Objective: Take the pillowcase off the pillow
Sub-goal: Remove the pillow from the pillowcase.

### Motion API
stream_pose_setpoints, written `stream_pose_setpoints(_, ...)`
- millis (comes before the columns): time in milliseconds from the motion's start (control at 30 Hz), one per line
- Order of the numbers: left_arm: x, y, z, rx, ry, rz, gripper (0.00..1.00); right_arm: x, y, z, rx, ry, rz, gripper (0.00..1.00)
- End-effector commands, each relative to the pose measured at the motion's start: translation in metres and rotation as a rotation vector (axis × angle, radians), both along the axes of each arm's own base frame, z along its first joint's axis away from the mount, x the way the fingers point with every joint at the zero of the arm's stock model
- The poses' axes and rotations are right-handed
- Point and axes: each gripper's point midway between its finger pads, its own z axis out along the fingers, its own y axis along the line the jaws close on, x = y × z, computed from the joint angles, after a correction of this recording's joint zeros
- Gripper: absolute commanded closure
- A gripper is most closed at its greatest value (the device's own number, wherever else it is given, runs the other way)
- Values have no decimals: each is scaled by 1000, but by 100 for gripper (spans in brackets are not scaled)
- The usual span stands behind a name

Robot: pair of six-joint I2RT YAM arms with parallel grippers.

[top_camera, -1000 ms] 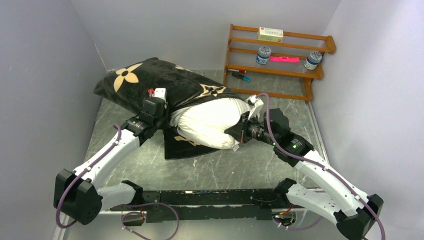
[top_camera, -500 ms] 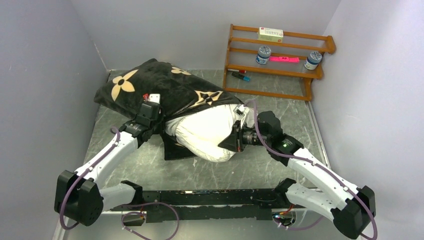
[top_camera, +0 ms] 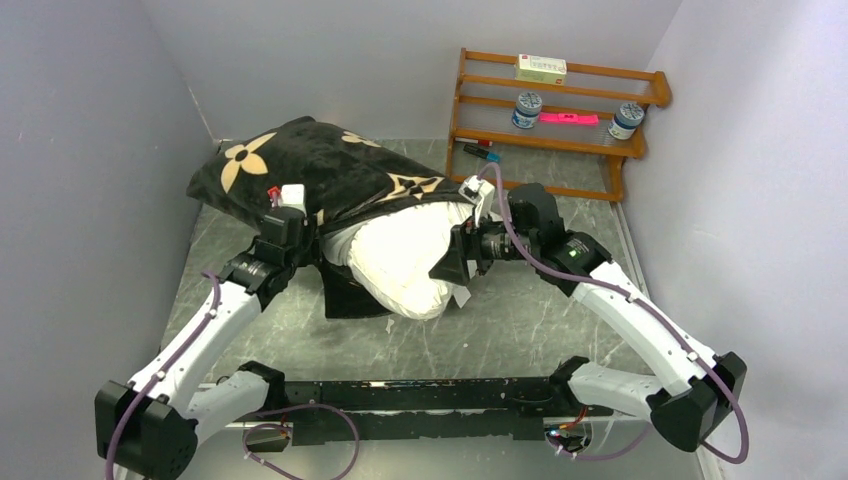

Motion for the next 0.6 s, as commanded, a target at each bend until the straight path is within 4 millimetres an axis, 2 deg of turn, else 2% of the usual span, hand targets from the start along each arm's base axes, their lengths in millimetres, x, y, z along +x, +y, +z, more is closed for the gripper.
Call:
stream_pose_setpoints(0,8,9,35,-1,-144,43,38,27,-7,25,28,-66,-80,22)
stream_pose_setpoints(133,-2,3,35,-46,-130,26,30,45,-15,37,62,-81,-155,16)
stream_pose_setpoints(333,-13,-12,30,-139,-96,-17,26,92,-55,22,-15,-55,-467,12)
stream_pose_setpoints(467,-19,-27,28,-210,-70,-67,23,96,-55,22,23,-62,-474,11)
stream_pose_setpoints(567,-23,-33,25,-235,-52,-88,19,103,-55,11,-3,-57,-486,11)
